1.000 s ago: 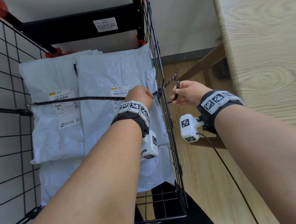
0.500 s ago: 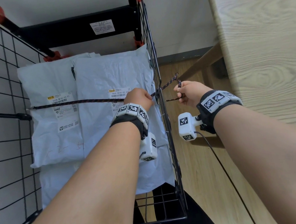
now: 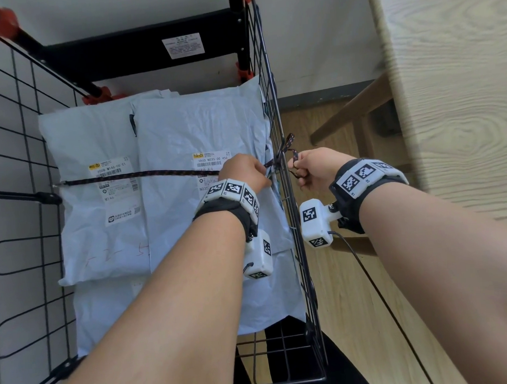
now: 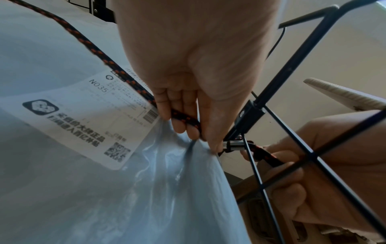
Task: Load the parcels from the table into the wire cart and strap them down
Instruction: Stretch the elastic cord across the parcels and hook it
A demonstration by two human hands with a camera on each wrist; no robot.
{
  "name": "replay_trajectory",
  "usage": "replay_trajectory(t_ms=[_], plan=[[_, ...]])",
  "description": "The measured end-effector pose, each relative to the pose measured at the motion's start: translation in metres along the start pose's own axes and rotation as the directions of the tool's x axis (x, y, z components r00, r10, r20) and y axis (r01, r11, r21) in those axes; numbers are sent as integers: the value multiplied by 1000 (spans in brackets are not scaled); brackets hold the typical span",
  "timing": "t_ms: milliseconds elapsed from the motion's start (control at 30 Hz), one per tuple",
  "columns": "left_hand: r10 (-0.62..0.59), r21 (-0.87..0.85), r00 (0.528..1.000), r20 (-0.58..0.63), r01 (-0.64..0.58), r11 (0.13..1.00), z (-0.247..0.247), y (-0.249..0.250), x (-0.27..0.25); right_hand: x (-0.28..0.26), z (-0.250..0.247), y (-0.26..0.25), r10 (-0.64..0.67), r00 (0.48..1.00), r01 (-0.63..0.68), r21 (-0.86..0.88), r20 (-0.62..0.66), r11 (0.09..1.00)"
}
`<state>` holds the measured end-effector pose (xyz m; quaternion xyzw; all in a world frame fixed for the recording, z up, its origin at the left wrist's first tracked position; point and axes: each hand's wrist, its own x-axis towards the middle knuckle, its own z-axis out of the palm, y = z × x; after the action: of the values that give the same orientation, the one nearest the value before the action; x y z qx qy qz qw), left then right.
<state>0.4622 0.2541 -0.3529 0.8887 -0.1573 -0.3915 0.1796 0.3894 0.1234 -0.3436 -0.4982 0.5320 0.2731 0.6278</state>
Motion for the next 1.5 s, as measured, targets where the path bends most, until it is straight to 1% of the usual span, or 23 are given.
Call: replay_trajectory(t_ms=[133,267,367,500,700,833,967,1033,1133,1267,1300,1400,1467,1500], plan=[[7,-11,1000,-17,-7,1000,2,-1,2,2,-3,4,52,998,-52,-9,35,999],[8,-16,1000,-26,-9,1000,3,-1,2,1,-3,7,44,994,-44,4,99,999],[13,-8,999,-42,-13,1000,3,-2,3,4,-1,5,35,996,-34,-17,88,999],[28,-25,998,-59,-29,999,4,-3,3,7,-1,3,14,998,-3,-163,63,987],[34,-87,998,-46,-38,995,3,-4,3,10,-1,2,-27,998,42,-294,58,955],[46,-107,998,-32,-49,993,3,-7,3,7,-2,3,-57,996,76,-333,68,940],[55,-80,997,-47,-59,995,2,-6,-1,5,-1,6,-67,992,99,-343,105,934],[54,-62,997,-47,-57,996,1,-5,-2,1,1,5,-83,993,108,-348,85,931],[37,-44,998,-46,-40,998,-1,-5,-2,1,-3,6,-114,993,112,-371,16,922],[11,-73,999,-51,-15,997,-7,-5,-5,-6,-8,2,-137,988,107,-314,-76,943],[10,-92,999,-51,-15,996,-8,-5,-6,-10,-11,-2,-154,984,119,-299,-95,947],[7,-159,999,-48,-14,987,-12,-5,-8,-23,-15,-16,-217,972,198,-180,-88,964],[14,-188,999,-52,-24,982,-15,-4,-11,-32,-15,-23,-280,948,253,-171,-153,952],[20,-200,998,-52,-30,979,-16,-3,-13,-37,-13,-26,-298,940,274,-152,-166,950]])
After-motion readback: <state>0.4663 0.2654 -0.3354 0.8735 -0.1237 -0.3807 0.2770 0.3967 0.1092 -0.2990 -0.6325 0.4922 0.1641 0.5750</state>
